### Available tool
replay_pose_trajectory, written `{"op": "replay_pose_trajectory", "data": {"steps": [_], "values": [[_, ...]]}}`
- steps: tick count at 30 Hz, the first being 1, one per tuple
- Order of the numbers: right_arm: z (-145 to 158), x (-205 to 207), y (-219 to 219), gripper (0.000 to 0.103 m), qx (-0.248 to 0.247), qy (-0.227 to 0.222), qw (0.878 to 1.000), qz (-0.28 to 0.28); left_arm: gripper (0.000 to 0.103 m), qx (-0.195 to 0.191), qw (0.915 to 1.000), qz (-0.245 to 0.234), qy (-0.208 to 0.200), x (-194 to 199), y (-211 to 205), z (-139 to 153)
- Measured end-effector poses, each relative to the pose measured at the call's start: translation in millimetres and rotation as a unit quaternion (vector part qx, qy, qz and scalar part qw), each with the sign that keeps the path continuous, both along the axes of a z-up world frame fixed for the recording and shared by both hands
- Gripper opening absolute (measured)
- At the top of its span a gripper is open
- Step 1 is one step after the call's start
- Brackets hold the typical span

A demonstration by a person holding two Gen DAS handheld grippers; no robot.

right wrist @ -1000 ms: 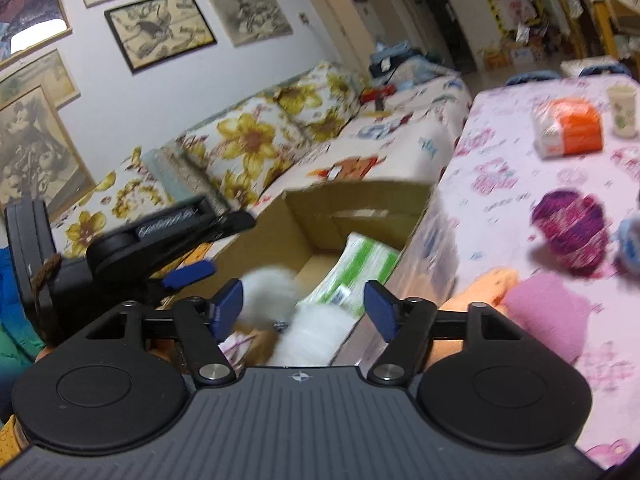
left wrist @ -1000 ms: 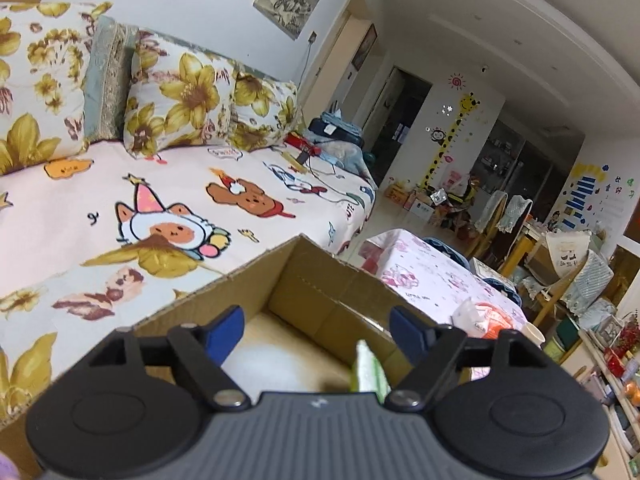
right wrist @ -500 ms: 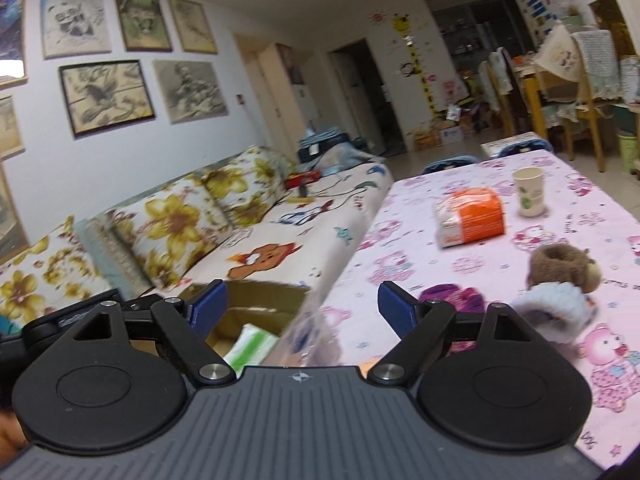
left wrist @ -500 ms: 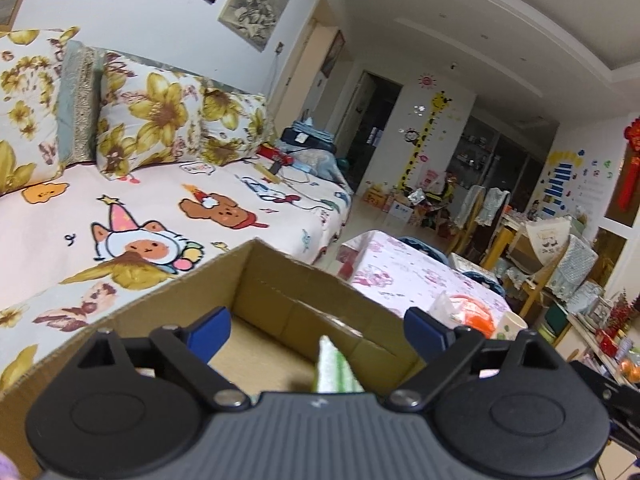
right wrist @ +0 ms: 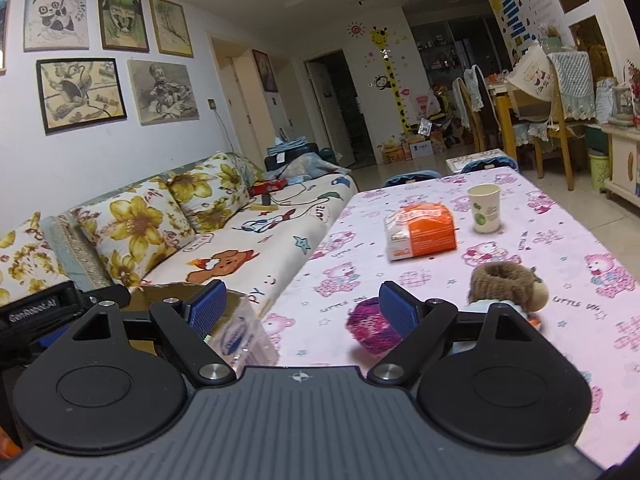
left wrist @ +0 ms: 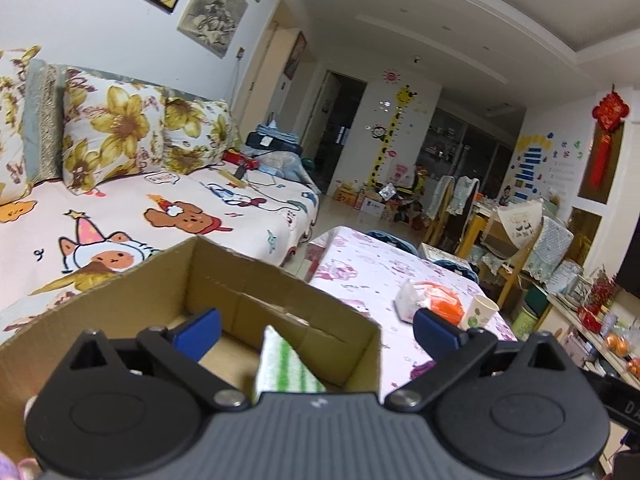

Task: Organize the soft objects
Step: 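Withdraw both grippers from the box back over the table items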

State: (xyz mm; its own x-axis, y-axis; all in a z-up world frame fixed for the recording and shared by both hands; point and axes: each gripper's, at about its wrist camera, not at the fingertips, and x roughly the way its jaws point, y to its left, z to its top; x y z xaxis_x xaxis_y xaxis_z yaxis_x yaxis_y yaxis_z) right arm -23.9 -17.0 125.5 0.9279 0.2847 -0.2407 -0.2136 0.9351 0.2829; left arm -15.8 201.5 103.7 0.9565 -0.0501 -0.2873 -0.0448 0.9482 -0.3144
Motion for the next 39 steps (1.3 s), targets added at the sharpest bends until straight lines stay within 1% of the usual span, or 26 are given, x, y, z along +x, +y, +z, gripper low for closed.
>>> {"op": "replay_pose_trajectory", "data": {"steps": [5,19,24,28,33,39], "values": [[-1,-1,-8,0.103,-0.003,0.006,1.0,-0.012,0.102,0.004,0.9999,-0.01,-0.003,1,-12,0],[-7,-3,-25,0.103,-0.013,0.027,0.998,-0.054,0.102,0.05,0.9976,-0.048,-0.011,1,-52,-1],[-9,-4,-29,0.103,-0.01,0.033,0.997,-0.069,0.102,0.059,0.9965,-0.058,-0.012,1,-64,-2],[-11,-5,-31,0.103,-0.01,0.039,0.996,-0.078,0.102,0.074,0.9948,-0.069,-0.014,1,-76,-2],[-14,-5,-33,0.103,-0.008,0.043,0.995,-0.091,0.102,0.085,0.9927,-0.086,-0.009,2,-91,-7],[-19,-1,-37,0.103,-0.003,0.057,0.993,-0.106,0.102,0.107,0.9888,-0.104,0.003,4,-108,-16]]}}
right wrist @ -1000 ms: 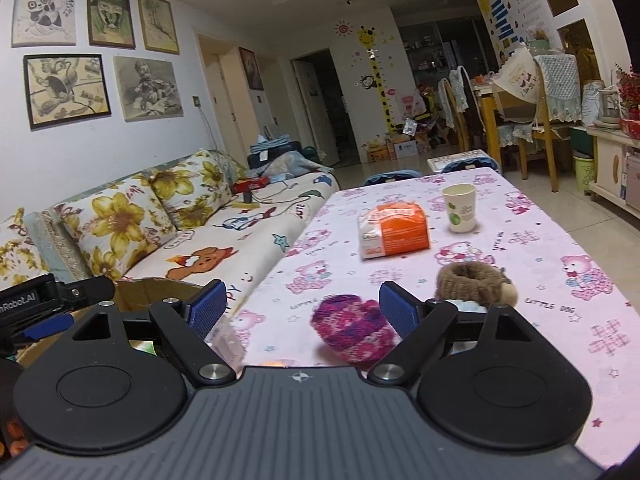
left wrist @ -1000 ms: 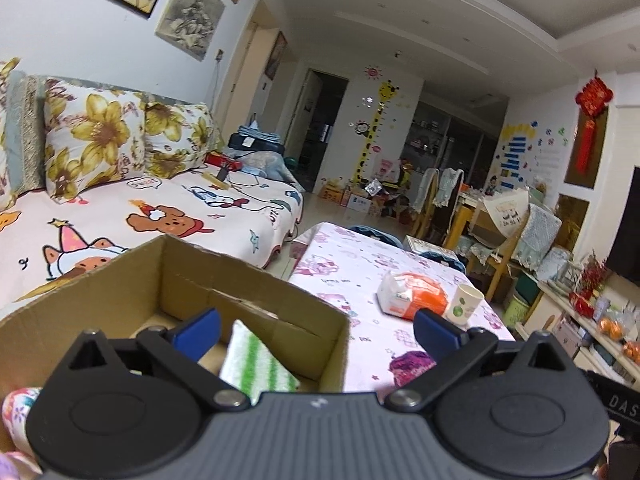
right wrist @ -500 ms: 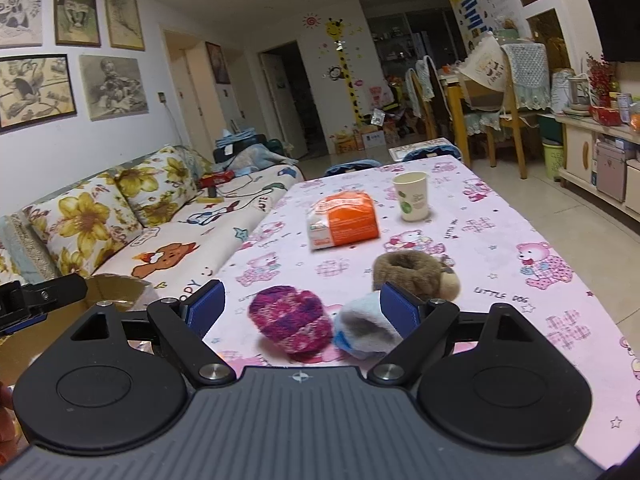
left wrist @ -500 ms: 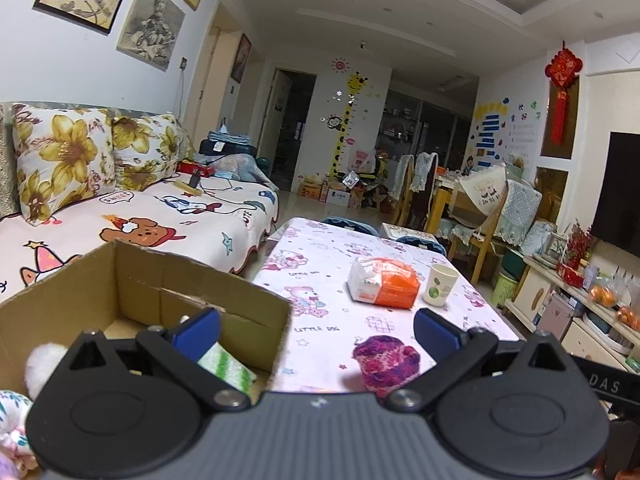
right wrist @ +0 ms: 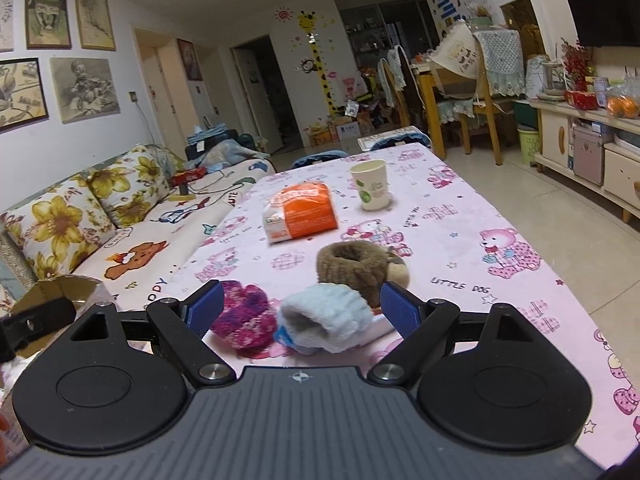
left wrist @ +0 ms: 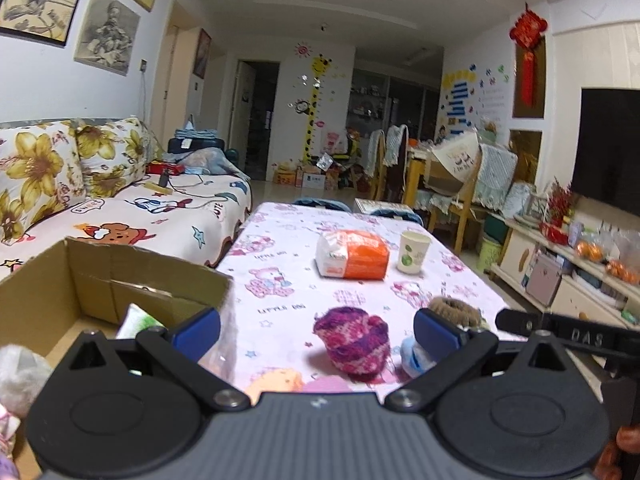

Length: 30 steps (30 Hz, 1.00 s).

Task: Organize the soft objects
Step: 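Withdraw both grippers from the box back over the table items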

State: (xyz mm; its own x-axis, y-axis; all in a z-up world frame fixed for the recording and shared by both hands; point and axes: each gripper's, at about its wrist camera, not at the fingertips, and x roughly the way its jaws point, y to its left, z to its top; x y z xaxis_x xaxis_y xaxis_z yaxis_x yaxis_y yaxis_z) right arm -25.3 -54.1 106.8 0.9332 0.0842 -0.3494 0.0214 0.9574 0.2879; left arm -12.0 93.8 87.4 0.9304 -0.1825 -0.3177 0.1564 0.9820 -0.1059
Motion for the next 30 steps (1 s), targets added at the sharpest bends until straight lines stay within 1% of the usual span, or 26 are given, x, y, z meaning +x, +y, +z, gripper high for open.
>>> {"op": "replay_pose_trajectory", "data": {"steps": [6,9,14,18,24,27,30], "values": [[-3,2,-4,0.103,0.008,0.009,1.0,-0.013,0.102,0.02,0.9995,-0.018,0.014,5,-16,-11],[-7,6,-6,0.103,0.012,0.016,1.0,-0.016,0.102,0.03,0.9987,-0.034,0.022,7,-26,-18],[-18,18,-7,0.103,0.015,0.053,0.998,-0.01,0.102,0.048,0.9966,-0.054,0.041,13,-40,-32],[-26,28,-6,0.103,0.014,0.074,0.997,0.0,0.102,0.06,0.9949,-0.058,0.057,22,-46,-40],[-36,33,-8,0.103,0.007,0.097,0.995,0.007,0.102,0.06,0.9925,-0.057,0.09,33,-50,-53],[-39,36,-8,0.103,0.0,0.104,0.995,0.005,0.102,0.053,0.991,-0.065,0.104,35,-52,-59],[-40,38,-9,0.103,-0.004,0.105,0.994,0.006,0.102,0.048,0.9898,-0.059,0.12,41,-52,-65]]}}
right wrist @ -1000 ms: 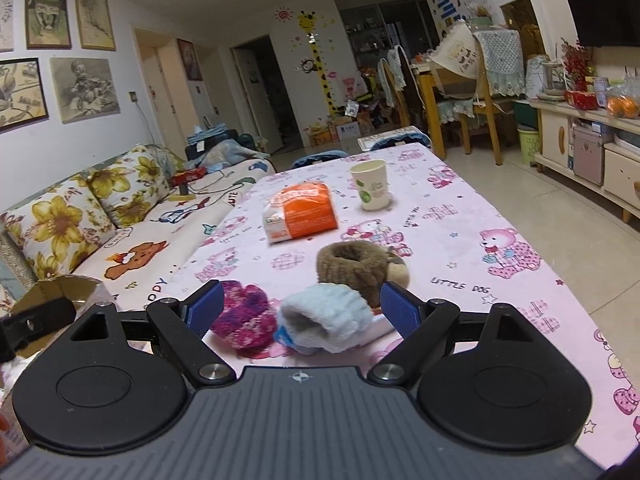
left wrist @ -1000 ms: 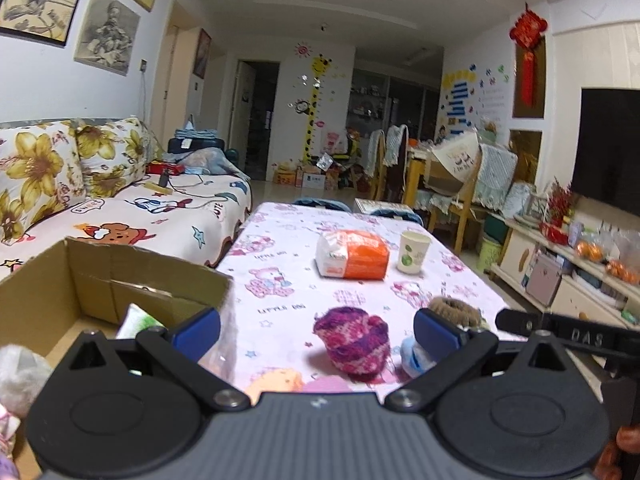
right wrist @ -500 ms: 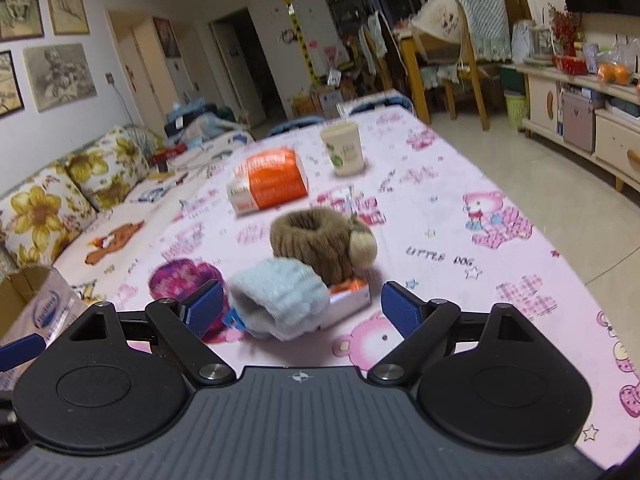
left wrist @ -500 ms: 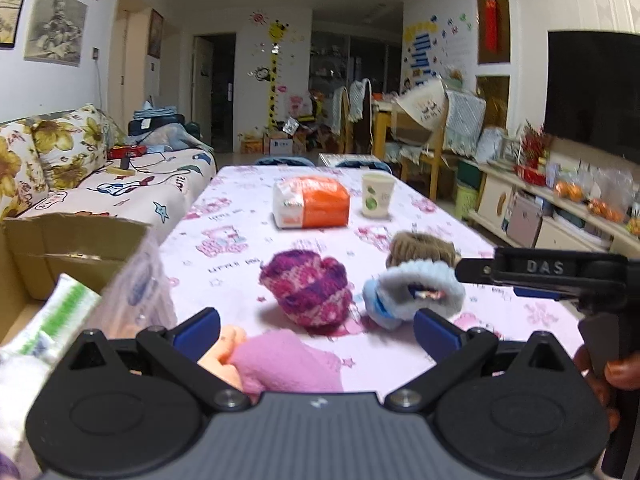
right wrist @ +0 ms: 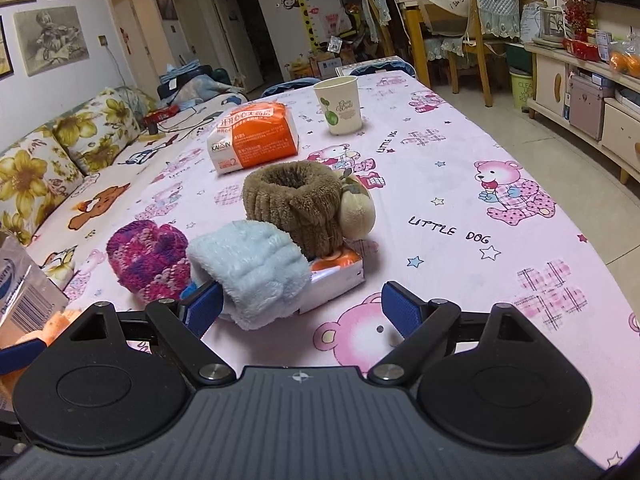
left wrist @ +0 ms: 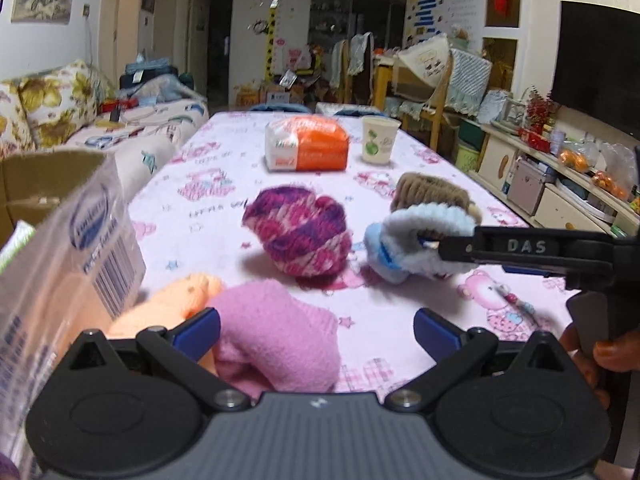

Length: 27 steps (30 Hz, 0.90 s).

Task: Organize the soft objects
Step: 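Withdraw both grippers from the box back over the table items, then grasp the light-blue fuzzy item with the right gripper while the left grasps the pink sock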

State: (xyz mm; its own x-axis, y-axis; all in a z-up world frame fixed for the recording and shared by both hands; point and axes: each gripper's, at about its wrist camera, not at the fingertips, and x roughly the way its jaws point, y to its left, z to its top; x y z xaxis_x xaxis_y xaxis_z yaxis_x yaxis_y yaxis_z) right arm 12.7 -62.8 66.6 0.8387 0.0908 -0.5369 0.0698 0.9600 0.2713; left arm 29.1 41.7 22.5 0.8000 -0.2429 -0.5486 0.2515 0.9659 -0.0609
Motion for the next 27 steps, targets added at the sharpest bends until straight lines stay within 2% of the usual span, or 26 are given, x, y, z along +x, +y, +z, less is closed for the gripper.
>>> {"op": "replay_pose_trajectory", "data": {"steps": [6,10,17,20,23,27], "values": [[0,3,-1,0.103,0.002,-0.001,1.0,0.009,0.102,0.025,0.9996,0.0,-0.008,-1,-14,-6],[0,6,-3,0.103,0.003,-0.003,1.0,0.015,0.102,0.028,0.9995,-0.007,-0.016,-5,-24,-7],[0,10,-7,0.103,0.006,-0.005,0.999,0.031,0.102,-0.003,0.9961,-0.085,-0.023,-16,-34,-2],[-1,11,-9,0.103,0.013,-0.002,0.999,0.038,0.102,-0.014,0.9974,-0.067,-0.021,-12,-27,-2],[-2,12,-10,0.103,0.016,-0.001,0.999,0.044,0.102,0.002,0.9989,-0.039,-0.027,-7,-22,-2],[-2,13,-7,0.103,0.015,-0.003,0.998,0.055,0.102,0.016,0.9989,-0.032,-0.029,-1,-21,-4]]}}
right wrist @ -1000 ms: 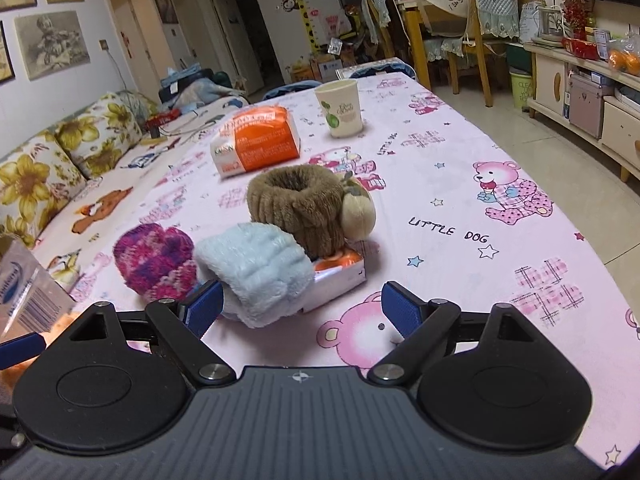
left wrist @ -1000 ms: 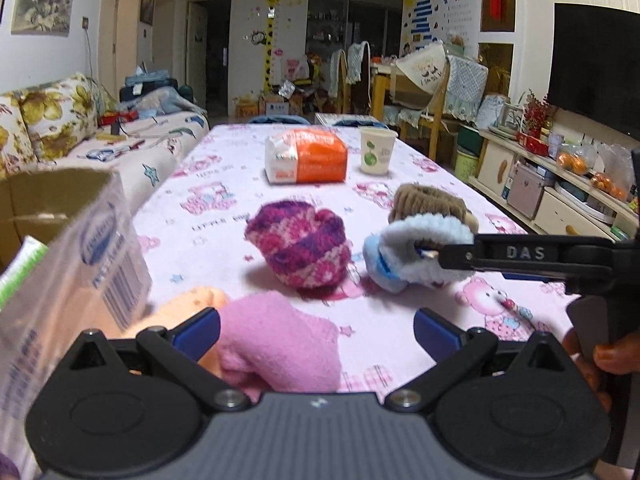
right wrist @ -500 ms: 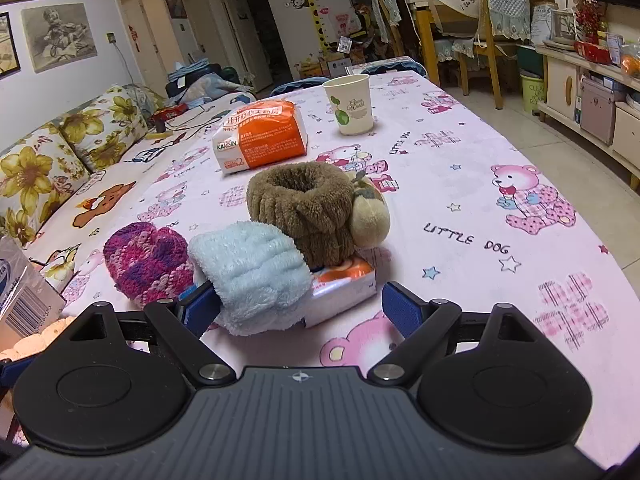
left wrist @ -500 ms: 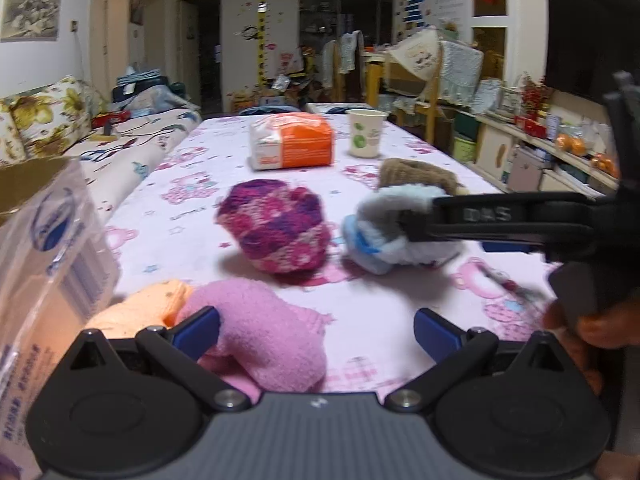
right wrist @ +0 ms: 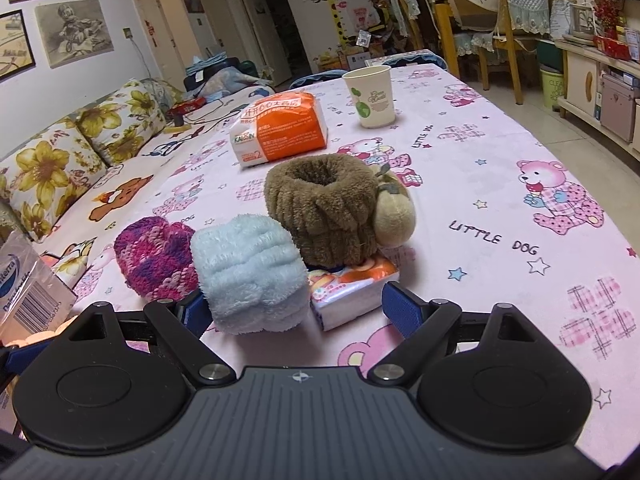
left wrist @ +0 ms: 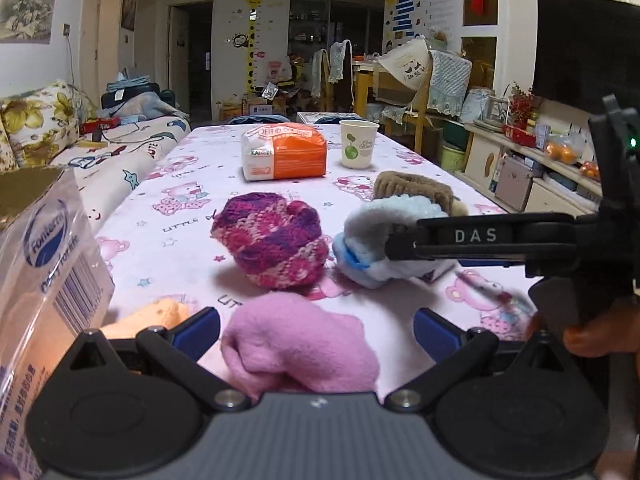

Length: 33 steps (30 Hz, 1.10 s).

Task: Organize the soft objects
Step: 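Grasp the light-blue fuzzy item with the right gripper while the left grasps the pink sock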

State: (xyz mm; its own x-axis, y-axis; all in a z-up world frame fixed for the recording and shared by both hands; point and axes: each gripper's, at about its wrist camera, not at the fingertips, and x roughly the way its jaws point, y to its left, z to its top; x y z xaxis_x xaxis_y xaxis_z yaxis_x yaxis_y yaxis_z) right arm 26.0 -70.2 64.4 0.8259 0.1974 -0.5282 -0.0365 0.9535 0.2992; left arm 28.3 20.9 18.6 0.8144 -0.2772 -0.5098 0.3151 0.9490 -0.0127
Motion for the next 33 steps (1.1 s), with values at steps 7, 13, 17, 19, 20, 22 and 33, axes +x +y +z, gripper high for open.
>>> {"op": "replay_pose_trajectory", "data": {"steps": [7,13,17,19,20,22,33], "values": [[-1,1,0,0.103,0.0,-0.005,1.0,0.006,0.102,0.067,0.9977,-0.007,-0.008,4,-16,-8],[1,0,2,0.103,-0.007,-0.013,1.0,0.014,0.101,0.111,0.9937,-0.013,-0.006,7,-23,-14],[0,1,6,0.103,-0.005,-0.014,1.0,0.026,0.087,0.119,0.9927,-0.015,-0.012,5,-25,-14],[0,0,6,0.103,-0.013,-0.016,0.999,0.026,0.085,0.118,0.9929,-0.015,-0.012,4,-23,-13],[0,1,6,0.103,-0.017,-0.015,0.999,0.026,0.083,0.113,0.9934,-0.014,-0.012,4,-22,-13],[0,0,5,0.083,-0.016,-0.014,0.999,0.026,0.08,0.107,0.9941,-0.014,-0.012,3,-20,-11],[2,-6,3,0.053,-0.053,-0.014,0.998,0.042,0.066,0.051,0.9987,0.004,-0.003,1,-1,0]]}}
